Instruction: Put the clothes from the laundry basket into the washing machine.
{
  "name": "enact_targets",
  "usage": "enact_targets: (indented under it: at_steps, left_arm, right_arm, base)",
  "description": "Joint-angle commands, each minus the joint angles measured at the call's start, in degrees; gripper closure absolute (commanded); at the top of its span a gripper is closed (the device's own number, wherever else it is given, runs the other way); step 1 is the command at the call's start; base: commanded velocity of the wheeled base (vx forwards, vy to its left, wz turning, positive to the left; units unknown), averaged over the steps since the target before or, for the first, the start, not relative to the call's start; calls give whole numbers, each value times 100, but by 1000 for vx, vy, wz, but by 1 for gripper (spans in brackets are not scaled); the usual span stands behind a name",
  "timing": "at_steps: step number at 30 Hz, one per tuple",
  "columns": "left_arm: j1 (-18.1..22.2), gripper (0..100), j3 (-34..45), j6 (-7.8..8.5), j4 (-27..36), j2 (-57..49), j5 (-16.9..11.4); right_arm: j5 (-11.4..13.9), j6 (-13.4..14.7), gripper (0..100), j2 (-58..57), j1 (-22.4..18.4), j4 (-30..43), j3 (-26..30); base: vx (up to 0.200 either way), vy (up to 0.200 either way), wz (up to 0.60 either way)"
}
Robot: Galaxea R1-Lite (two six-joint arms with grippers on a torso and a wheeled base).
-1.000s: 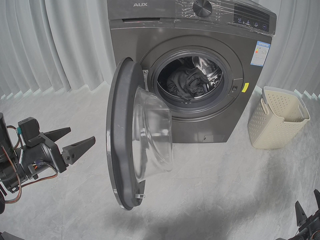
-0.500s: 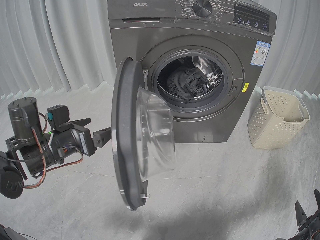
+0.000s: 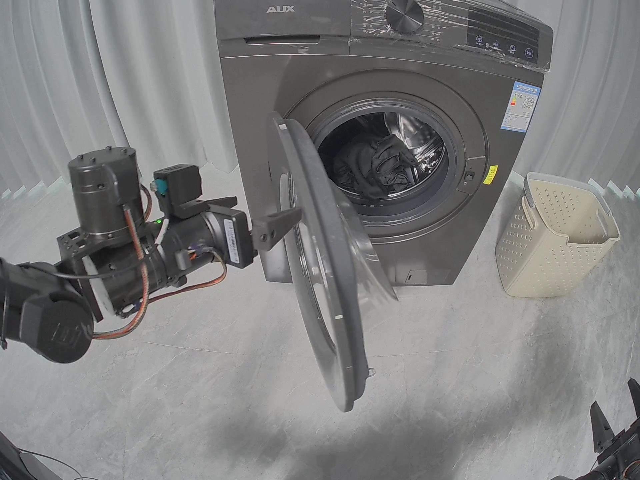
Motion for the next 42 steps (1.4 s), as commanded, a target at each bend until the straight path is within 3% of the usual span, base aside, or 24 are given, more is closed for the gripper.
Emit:
enact_targets:
  at_steps: [1, 11, 13, 14, 15, 19, 25, 30, 33, 35, 37, 39, 42]
  left_arm:
    - [-112, 0, -544, -1, -15, 708, 65]
    - [-200, 0, -1282, -72, -200, 1367, 82]
    - [-270, 0, -1572, -353, -499, 1587, 223]
    - [-270, 0, -1572, -353, -499, 1587, 223]
    - [-296, 0, -1765, -458, -543, 1719, 320]
    - [-296, 0, -1941, -511, -596, 1894, 451]
    - [-331, 0, -1572, -643, -596, 1771, 539]
    - [-331, 0, -315, -625, -525, 506, 636]
    - [-288, 0, 968, -537, -508, -751, 636]
    - [-270, 0, 1706, -388, -455, -1595, 636]
    - [-261, 0, 1988, -300, -429, -1911, 636]
    - [-252, 0, 2796, 78, -349, -2904, 645]
    - [-94, 0, 3350, 403, -226, -3678, 794]
  right_arm:
    - [1, 0, 0, -75, 1, 2, 48]
    - [1, 8, 0, -75, 1, 2, 48]
    - [1, 8, 0, -75, 1, 2, 48]
    - [1, 8, 0, -75, 1, 2, 48]
    - [1, 17, 0, -75, 1, 2, 48]
    - [1, 17, 0, -75, 1, 2, 48]
    - [-8, 17, 0, -75, 1, 2, 48]
    - [-8, 0, 0, -75, 1, 2, 48]
    - [9, -18, 0, -75, 1, 2, 48]
    - [9, -18, 0, -75, 10, 2, 48]
    - [9, -18, 0, -75, 1, 2, 48]
    - [9, -18, 0, -75, 1, 2, 48]
    - [18, -18, 0, -75, 1, 2, 40]
  base:
    - [0, 0, 0]
    - [0, 0, 0]
    - [0, 0, 0]
    - [0, 0, 0]
    - [0, 0, 0]
    - [0, 0, 0]
    - [0, 0, 0]
    - [0, 0, 0]
    - [0, 0, 0]
    - [0, 0, 0]
    - [0, 0, 0]
    - [0, 0, 0]
    - [0, 0, 0]
